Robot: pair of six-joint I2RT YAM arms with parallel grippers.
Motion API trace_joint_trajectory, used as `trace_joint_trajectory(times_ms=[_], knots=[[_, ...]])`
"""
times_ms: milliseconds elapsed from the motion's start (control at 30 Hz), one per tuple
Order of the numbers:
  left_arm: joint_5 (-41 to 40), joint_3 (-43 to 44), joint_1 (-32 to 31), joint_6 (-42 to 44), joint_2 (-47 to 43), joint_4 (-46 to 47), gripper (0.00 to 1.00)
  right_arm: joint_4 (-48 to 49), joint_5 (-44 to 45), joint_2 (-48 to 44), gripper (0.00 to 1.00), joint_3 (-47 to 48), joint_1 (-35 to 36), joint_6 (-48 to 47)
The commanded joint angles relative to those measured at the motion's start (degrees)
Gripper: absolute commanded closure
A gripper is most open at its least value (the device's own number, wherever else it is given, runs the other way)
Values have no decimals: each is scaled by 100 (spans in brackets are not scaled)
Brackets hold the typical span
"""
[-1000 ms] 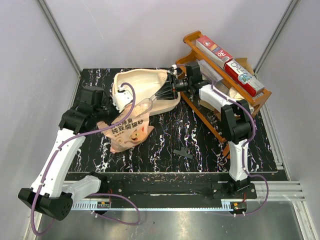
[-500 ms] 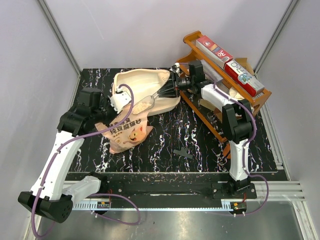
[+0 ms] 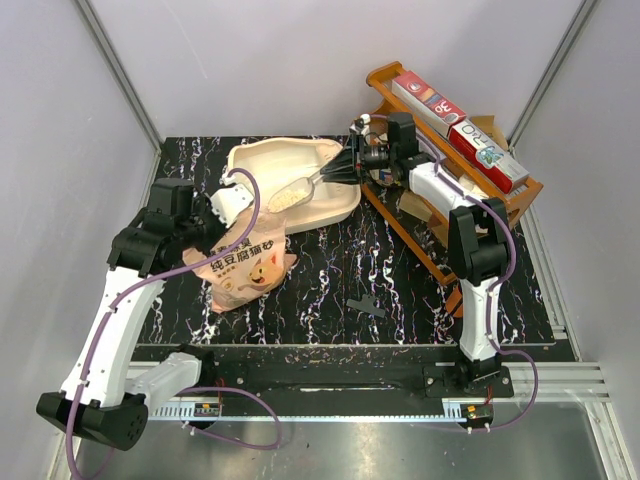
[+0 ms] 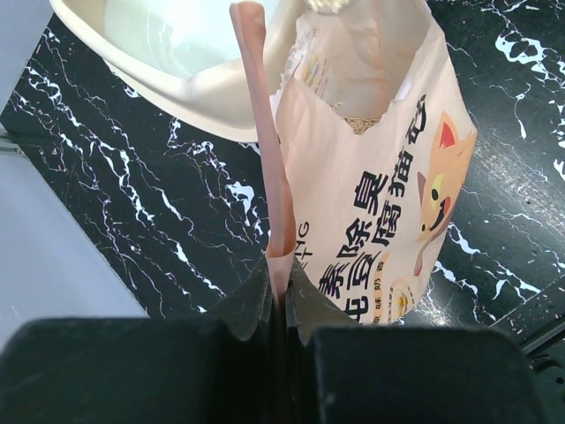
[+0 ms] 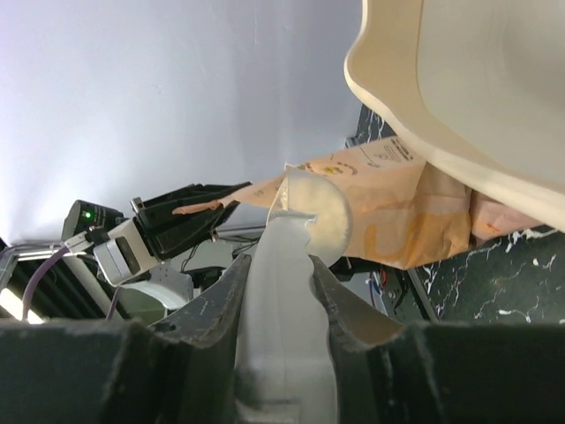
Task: Fill the litter box with clean litter
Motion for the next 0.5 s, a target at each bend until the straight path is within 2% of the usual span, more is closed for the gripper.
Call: trace_joint_trajectory(times_ms=[0, 267, 467], knots=[[-297, 276, 73, 237, -382, 1062, 100, 372, 348, 67, 100, 586, 7, 158], [-306, 223, 117, 255, -373, 886, 100, 223, 1051, 559, 100, 1369, 24, 185], [-148, 224, 214, 159, -373, 789, 100, -32, 1727, 832, 100, 1694, 77, -228]])
